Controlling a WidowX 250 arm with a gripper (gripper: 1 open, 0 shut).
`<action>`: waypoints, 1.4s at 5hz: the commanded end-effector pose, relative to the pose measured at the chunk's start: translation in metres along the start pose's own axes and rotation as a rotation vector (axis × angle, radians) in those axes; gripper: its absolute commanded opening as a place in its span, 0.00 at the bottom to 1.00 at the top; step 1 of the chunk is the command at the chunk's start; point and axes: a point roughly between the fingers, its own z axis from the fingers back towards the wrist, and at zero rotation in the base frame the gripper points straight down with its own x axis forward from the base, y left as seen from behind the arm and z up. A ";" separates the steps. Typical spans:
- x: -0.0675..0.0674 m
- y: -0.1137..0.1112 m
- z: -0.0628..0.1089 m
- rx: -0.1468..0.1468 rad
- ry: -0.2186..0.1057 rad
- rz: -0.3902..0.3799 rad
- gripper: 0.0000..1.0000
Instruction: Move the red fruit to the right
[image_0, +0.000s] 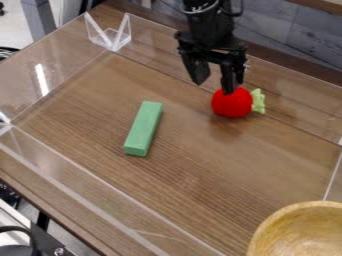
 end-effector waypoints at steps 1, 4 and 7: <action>0.009 0.001 -0.004 0.007 -0.021 -0.034 1.00; 0.016 -0.005 0.012 0.013 -0.032 -0.038 1.00; 0.021 -0.003 0.012 0.040 -0.054 0.063 1.00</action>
